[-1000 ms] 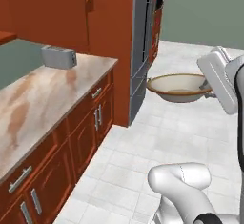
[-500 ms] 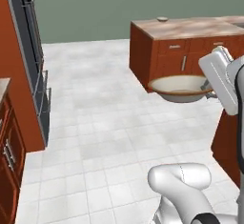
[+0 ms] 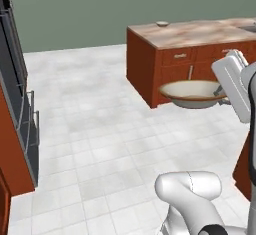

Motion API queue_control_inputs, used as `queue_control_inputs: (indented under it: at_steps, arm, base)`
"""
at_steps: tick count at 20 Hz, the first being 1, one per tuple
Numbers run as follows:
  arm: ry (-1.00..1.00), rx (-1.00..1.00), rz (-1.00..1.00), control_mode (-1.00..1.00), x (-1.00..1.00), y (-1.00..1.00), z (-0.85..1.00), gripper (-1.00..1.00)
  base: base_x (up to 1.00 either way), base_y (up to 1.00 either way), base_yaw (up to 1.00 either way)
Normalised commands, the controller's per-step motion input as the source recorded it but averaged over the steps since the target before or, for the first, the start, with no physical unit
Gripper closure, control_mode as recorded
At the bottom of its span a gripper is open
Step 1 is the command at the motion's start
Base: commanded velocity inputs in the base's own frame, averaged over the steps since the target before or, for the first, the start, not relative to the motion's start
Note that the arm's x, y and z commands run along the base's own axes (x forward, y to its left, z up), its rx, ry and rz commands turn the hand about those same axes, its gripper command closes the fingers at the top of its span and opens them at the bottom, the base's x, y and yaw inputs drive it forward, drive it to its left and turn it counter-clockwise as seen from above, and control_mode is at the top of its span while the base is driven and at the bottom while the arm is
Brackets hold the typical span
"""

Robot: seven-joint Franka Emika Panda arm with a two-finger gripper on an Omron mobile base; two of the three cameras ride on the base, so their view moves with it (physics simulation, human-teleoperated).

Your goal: Pick up the bowls from the cabinet and place each bowl in front of a stool on the dining counter.

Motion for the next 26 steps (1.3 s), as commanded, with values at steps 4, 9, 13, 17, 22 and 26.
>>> queue_control_inputs:
  at_steps: [4, 9, 13, 17, 22, 26]
  arm:
    - [0.00, 0.00, 0.00, 1.00, 0.00, 0.00, 0.00, 1.00]
    - [0.00, 0.00, 0.00, 1.00, 0.00, 0.00, 0.00, 1.00]
    - [0.00, 0.00, 0.00, 1.00, 0.00, 0.00, 0.00, 1.00]
    - [0.00, 0.00, 0.00, 1.00, 0.00, 0.00, 0.00, 1.00]
    - [0.00, 0.00, 0.00, 1.00, 0.00, 0.00, 0.00, 1.00]
    - [0.00, 0.00, 0.00, 1.00, 0.00, 0.00, 0.00, 1.00]
  base:
    - [1.00, 0.34, 0.00]
    - [1.00, 0.26, 0.18]
    - [1.00, 0.02, 0.12]
    - [1.00, 0.00, 0.00]
    - [1.00, 0.00, 0.00]
    - [1.00, 0.00, 0.00]
